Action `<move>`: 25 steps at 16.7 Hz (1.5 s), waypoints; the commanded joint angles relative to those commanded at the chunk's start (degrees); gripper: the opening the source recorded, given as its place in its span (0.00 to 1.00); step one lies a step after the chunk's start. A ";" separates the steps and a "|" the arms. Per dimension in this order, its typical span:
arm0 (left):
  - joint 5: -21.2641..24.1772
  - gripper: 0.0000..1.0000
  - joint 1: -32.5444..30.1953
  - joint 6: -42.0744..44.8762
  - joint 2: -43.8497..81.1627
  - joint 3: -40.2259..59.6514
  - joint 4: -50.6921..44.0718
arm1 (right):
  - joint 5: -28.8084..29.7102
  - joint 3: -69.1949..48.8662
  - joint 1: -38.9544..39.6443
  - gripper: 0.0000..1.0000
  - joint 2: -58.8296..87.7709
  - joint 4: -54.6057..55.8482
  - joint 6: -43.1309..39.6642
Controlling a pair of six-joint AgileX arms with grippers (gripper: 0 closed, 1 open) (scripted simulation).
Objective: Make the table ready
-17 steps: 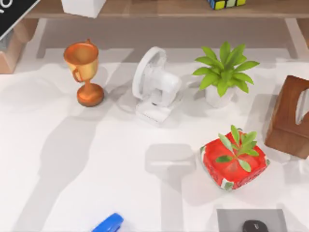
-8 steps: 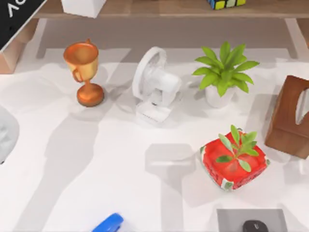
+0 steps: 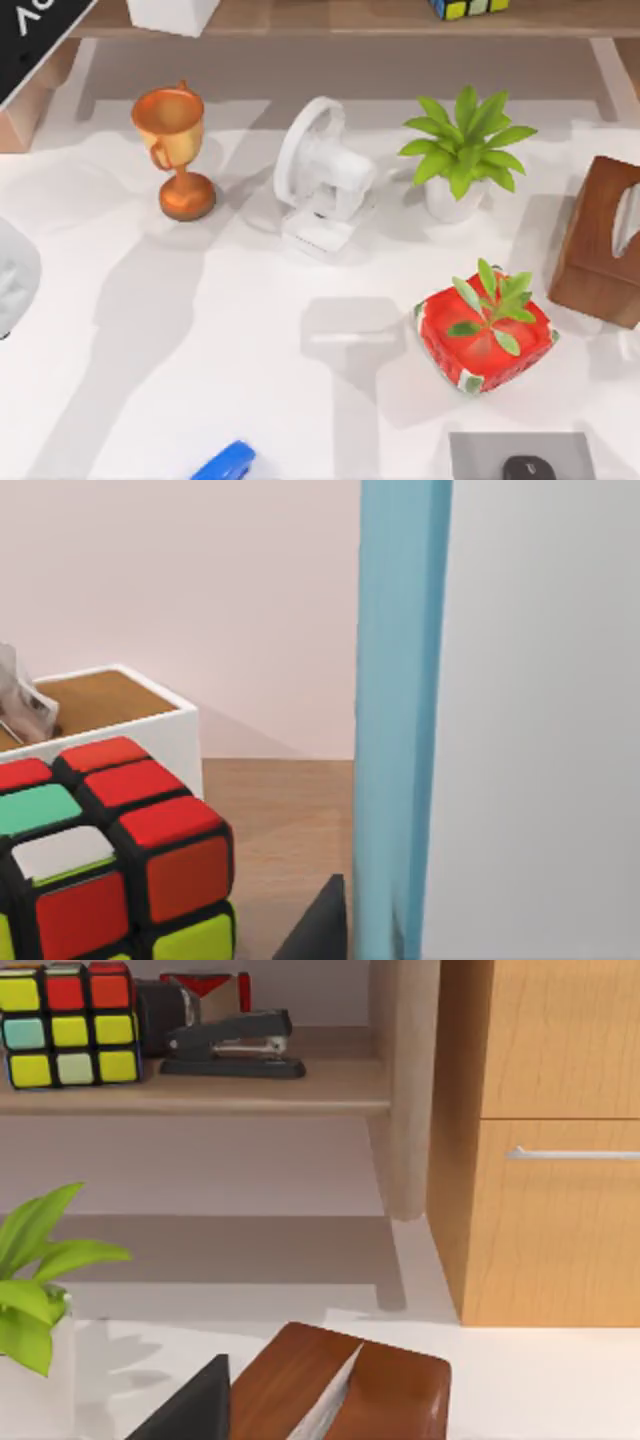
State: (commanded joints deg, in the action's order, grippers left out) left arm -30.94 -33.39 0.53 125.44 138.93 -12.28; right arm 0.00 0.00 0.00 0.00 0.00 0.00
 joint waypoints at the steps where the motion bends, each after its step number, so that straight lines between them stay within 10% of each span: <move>1: 0.00 0.40 0.00 0.00 0.00 0.00 0.00 | 0.00 0.00 0.00 1.00 0.00 0.00 0.00; 7: 0.00 0.00 0.00 0.00 0.00 0.00 0.00 | 0.00 0.00 0.00 1.00 0.00 0.00 0.00; 25: -2.88 0.00 -2.93 0.25 -9.43 -11.23 1.96 | 0.00 0.00 0.00 1.00 0.00 0.00 0.00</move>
State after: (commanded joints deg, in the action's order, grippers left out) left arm -33.82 -36.31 0.78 116.01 127.70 -10.32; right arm 0.00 0.00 0.00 0.00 0.00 0.00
